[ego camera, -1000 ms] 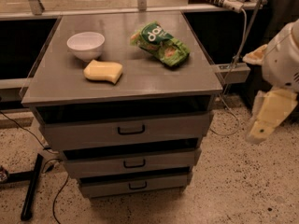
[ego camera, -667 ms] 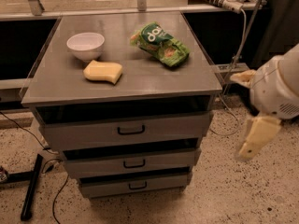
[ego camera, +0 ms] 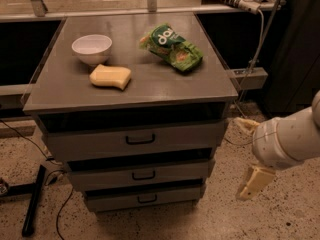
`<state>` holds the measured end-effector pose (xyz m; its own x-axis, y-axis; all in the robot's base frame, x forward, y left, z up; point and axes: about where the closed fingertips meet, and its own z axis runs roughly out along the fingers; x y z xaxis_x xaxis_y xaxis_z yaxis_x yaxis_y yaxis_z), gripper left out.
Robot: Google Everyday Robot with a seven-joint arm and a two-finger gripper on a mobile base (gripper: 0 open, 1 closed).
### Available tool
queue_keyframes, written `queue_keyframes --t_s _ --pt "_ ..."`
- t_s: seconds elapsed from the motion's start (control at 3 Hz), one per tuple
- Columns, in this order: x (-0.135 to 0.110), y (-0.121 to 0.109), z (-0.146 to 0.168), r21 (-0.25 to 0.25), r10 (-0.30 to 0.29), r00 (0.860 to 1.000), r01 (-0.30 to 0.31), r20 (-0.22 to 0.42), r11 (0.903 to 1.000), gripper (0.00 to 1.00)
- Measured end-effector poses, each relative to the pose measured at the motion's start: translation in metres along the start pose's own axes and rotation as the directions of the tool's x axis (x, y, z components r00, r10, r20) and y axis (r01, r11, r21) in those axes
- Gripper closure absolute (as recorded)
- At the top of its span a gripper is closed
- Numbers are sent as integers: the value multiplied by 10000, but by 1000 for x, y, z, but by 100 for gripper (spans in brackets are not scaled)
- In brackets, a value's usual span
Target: Open bottom drawer
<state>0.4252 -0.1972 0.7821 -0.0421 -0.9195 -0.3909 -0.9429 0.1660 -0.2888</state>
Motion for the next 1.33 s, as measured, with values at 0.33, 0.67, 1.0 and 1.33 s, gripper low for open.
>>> queue_keyframes --t_s 0.33,0.67,1.0,1.33 --pt "25 11 44 -158 378 9992 -380 -123 9992 0" --pt "25 11 44 -158 374 9992 -376 -123 9992 0" --pt "34 18 73 -358 -3 10000 4 50 9994 0" --pt "56 27 123 -571 -536 9981 552 289 9968 0"
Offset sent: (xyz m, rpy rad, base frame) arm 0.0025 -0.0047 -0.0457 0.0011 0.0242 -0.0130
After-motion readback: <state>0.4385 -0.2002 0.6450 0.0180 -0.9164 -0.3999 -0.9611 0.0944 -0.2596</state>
